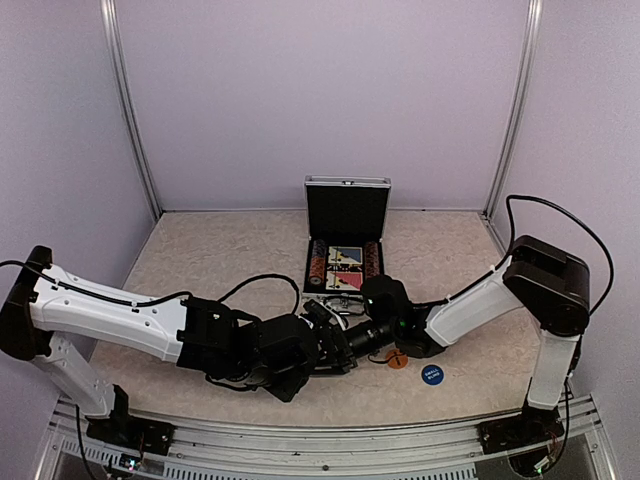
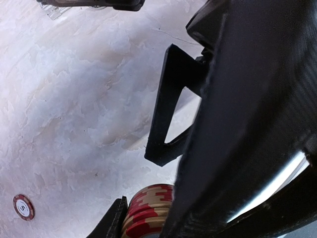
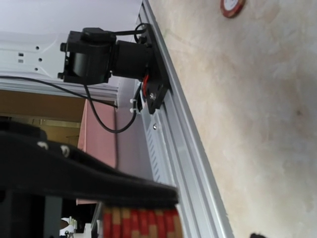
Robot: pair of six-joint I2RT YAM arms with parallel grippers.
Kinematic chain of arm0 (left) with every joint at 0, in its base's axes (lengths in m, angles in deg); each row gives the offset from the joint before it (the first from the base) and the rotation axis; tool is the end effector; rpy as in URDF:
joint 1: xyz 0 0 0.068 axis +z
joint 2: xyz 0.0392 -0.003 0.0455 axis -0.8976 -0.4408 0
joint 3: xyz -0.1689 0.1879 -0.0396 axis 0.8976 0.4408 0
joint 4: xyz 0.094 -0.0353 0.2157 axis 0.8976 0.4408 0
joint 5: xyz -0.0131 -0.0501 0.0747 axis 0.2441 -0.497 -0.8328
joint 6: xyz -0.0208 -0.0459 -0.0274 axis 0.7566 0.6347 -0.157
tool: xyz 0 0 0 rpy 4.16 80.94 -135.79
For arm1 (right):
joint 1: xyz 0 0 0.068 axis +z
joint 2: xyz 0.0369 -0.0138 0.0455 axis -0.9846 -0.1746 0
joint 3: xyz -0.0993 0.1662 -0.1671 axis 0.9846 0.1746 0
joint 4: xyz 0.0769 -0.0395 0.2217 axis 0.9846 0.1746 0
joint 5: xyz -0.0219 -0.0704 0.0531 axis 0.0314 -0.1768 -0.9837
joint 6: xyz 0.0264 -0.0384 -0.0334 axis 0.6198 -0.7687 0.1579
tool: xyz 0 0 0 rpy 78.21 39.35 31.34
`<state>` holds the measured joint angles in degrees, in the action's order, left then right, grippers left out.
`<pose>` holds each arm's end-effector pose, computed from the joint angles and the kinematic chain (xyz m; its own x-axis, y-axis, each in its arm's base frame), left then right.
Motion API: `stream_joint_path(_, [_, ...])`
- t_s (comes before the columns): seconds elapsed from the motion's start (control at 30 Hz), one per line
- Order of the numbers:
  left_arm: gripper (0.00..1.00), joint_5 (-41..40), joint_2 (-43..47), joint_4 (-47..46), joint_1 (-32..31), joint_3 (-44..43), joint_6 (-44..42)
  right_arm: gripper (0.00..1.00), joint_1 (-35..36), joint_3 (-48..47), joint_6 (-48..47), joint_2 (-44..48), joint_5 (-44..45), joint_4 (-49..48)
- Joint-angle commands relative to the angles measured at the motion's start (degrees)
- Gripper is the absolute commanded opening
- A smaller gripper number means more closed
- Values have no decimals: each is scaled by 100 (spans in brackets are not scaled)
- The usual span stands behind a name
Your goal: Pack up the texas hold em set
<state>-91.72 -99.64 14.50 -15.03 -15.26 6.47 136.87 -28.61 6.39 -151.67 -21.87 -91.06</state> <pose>0.0685 -0.2826 0.2059 -0.6999 0.5059 -0.5042 0.6028 0.7971 -0.0369 0.1648 0.3106 0.1448 -0.9090 -0.3680 -0.1956 -0.2661 0.1515 0.9520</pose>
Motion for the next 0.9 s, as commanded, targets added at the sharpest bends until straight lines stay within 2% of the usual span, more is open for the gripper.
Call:
stream_joint_path(0.0, [0,-88,-30,-67,-41,-135,-36,77,107,-110,96,-100,-179,-327])
stream_joint_path(0.13, [0,-70,-49,-88,-40,-131,-36,76,119,-110,153,-112,-231,-455])
stream_joint_path(0.87, [0,-42,-57,-120,-41,-82,-18,52,208,-48,263,-224,-414,-888])
